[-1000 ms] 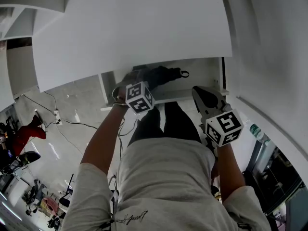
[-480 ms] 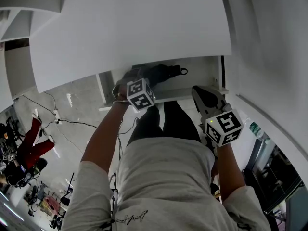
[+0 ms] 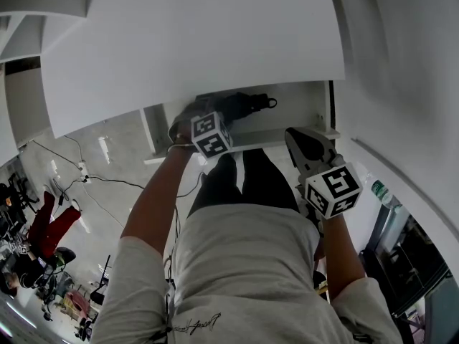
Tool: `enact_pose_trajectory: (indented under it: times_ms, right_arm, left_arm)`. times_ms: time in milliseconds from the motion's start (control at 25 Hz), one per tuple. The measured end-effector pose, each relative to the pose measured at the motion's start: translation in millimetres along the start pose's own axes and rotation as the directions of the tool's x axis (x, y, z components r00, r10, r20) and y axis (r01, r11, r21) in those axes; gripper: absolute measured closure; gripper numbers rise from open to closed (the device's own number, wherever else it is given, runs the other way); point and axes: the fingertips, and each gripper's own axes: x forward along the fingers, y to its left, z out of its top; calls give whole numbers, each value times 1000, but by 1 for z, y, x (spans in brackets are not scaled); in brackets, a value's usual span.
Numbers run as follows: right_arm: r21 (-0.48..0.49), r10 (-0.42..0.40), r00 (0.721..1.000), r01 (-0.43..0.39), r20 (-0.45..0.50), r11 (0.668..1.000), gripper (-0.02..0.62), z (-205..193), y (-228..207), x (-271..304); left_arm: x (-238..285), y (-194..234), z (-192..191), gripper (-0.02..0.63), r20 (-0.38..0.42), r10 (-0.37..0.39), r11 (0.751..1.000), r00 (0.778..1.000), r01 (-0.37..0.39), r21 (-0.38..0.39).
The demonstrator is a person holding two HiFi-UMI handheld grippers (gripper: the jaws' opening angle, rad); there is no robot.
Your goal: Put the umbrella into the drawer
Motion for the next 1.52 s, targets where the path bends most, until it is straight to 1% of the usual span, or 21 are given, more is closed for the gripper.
enact_pose_trajectory:
  times_ms: [720,1040,1520]
  right_arm:
    - [10,-1,1000,2,-11,1000,568,-6,-12,-4]
    - [7,6,1000,-6,-11,1000,568,-5,-12,-4]
    - [8,22,1000,-22,-16,1000,568,-5,-8,0]
  left_arm:
    - [21,1,-8,324,-59,-20,1000,998,19,-23]
    - [22,2,-8,321,-54,-22,1000,998,21,-23]
    - [21,1,-7,298,-81,-47,998,996,44,-35]
